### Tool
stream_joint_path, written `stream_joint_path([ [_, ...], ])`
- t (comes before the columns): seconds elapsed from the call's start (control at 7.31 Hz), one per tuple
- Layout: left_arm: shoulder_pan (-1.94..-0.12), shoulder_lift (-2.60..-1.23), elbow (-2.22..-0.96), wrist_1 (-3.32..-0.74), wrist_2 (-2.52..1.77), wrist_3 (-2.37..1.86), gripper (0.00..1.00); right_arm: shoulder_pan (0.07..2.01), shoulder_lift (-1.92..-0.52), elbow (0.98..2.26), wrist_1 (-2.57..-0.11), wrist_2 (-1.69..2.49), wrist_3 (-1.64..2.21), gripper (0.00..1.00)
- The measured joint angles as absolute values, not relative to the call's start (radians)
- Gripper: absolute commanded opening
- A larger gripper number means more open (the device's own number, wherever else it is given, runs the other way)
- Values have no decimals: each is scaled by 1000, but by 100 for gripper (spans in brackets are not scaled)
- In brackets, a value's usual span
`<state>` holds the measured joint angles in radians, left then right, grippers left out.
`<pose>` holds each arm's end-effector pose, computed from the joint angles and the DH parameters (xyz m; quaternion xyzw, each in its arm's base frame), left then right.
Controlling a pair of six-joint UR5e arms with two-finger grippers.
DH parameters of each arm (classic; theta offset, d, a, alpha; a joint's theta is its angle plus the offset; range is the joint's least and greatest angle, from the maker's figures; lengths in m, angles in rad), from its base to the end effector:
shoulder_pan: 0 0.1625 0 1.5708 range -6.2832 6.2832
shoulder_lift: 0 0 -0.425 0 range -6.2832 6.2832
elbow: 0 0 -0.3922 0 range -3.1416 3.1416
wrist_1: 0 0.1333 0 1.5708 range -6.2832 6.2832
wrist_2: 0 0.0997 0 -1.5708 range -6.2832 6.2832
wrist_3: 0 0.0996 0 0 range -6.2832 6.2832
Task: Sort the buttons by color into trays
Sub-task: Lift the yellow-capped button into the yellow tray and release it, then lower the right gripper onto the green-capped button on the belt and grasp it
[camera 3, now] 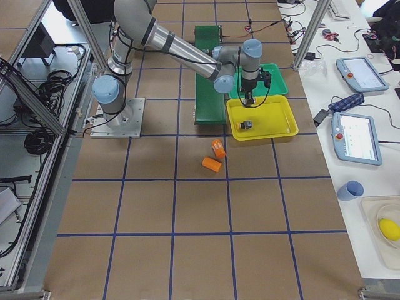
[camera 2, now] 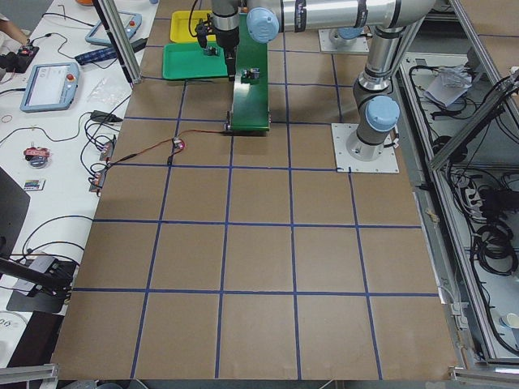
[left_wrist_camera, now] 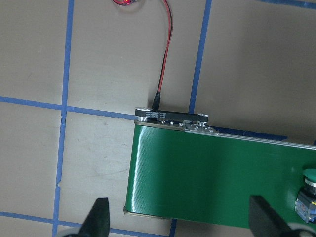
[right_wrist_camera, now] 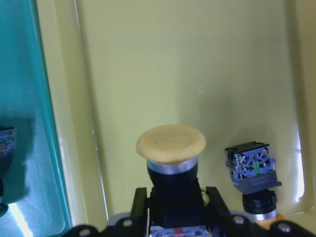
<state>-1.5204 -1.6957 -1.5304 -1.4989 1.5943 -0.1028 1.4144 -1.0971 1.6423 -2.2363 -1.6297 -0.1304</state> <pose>-0.1035 -0.5481 0.4503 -0.0764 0.9970 0.0060 0.0119 0.0262 -0.6522 0.2506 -0.0147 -0.9977 0.0553 0.0377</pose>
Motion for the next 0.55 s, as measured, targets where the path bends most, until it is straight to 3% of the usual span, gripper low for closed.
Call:
stream_joint_path([
  [0.55,-1522,-1685,-1527,-1514,1589,-115,100,1403,-1182,1649,-2118,-1621,-135,100],
])
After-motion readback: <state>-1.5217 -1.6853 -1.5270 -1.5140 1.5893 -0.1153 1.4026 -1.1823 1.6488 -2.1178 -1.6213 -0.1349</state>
